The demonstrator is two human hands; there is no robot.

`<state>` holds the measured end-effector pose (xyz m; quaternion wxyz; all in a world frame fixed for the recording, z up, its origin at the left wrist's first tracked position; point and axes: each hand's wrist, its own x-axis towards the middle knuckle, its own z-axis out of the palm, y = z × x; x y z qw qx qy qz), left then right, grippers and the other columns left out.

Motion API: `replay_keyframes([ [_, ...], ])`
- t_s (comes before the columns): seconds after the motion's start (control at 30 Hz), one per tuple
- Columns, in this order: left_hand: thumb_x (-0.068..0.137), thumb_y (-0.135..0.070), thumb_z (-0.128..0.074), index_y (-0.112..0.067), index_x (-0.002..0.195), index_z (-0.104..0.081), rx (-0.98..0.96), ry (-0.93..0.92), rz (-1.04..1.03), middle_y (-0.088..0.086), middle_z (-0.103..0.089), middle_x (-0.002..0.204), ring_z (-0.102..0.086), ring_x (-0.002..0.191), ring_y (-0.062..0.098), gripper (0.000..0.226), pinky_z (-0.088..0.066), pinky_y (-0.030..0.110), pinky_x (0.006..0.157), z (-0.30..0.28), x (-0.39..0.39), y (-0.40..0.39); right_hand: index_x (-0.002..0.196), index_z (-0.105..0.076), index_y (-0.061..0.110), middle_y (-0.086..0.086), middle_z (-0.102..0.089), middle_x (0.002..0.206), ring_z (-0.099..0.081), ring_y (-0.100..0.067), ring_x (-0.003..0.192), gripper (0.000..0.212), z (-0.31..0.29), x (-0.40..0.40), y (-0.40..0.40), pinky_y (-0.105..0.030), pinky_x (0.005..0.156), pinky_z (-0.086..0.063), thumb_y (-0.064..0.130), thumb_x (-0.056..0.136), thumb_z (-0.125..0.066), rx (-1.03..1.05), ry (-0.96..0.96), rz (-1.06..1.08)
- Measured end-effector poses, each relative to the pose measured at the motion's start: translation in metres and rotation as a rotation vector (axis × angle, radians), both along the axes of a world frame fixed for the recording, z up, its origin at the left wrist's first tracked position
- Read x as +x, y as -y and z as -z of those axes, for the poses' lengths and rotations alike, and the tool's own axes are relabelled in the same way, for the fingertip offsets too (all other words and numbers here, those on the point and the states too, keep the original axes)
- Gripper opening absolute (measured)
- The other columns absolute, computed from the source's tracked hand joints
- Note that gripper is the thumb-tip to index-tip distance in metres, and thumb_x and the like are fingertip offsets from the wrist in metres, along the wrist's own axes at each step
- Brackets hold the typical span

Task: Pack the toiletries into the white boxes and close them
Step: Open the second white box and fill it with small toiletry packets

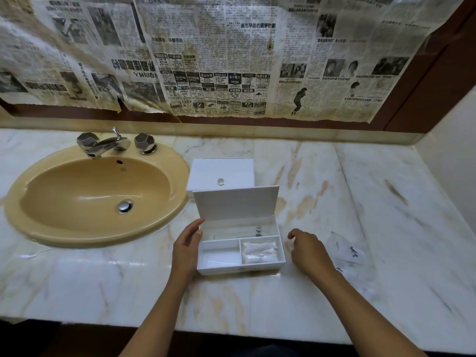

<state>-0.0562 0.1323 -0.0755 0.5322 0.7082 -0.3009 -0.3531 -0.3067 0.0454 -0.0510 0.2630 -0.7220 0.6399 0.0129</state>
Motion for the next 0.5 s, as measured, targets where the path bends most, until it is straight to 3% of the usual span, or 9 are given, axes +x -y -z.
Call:
replay_keyframes([
  [0.13, 0.099, -0.01, -0.047, -0.027, 0.116, -0.062, -0.009, -0.004, -0.001, -0.009, -0.06, 0.12, -0.051, 0.109, -0.001, 0.029, -0.036, -0.002, 0.081, -0.001, 0.0, 0.0, 0.11, -0.066, 0.011, -0.002, -0.067, 0.105, -0.06, -0.017, 0.089, 0.022, -0.011, 0.004, 0.0, -0.022, 0.075, -0.042, 0.004, 0.093, -0.052, -0.305, 0.366, 0.135],
  [0.23, 0.099, -0.009, -0.048, -0.026, 0.117, -0.063, -0.012, -0.008, -0.004, -0.01, -0.06, 0.12, -0.053, 0.108, -0.001, 0.029, -0.036, -0.002, 0.081, -0.002, 0.0, 0.0, 0.103, -0.067, 0.011, 0.004, -0.062, 0.095, -0.056, -0.008, 0.08, 0.017, -0.026, 0.013, -0.003, -0.023, 0.073, -0.047, 0.002, 0.091, -0.057, -0.521, 0.567, 0.052],
  [0.33, 0.099, -0.008, -0.048, -0.025, 0.116, -0.063, -0.018, -0.01, -0.005, -0.01, -0.061, 0.12, -0.054, 0.106, -0.004, 0.029, -0.037, -0.002, 0.081, -0.001, 0.0, 0.0, 0.099, -0.067, 0.011, 0.002, -0.059, 0.093, -0.054, -0.008, 0.084, 0.023, -0.035, 0.025, -0.011, -0.013, 0.075, -0.042, -0.005, 0.085, -0.059, -0.631, 0.58, -0.119],
  [0.43, 0.099, -0.008, -0.048, -0.026, 0.116, -0.063, -0.016, -0.001, -0.002, -0.01, -0.061, 0.12, -0.053, 0.107, -0.003, 0.029, -0.036, -0.001, 0.083, -0.001, -0.001, -0.001, 0.093, -0.069, 0.014, 0.002, -0.061, 0.087, -0.056, -0.016, 0.083, 0.025, -0.03, 0.038, -0.022, -0.024, 0.073, -0.044, -0.004, 0.078, -0.064, -0.604, 0.455, -0.332],
  [0.5, 0.099, -0.009, -0.048, -0.027, 0.115, -0.063, -0.009, 0.002, -0.003, -0.011, -0.061, 0.119, -0.053, 0.106, -0.005, 0.029, -0.035, -0.002, 0.083, -0.002, 0.0, 0.0, 0.094, -0.071, 0.014, 0.0, -0.062, 0.089, -0.058, -0.02, 0.086, 0.025, -0.021, 0.044, -0.027, -0.03, 0.072, -0.046, -0.003, 0.079, -0.061, -0.472, 0.375, -0.408],
])
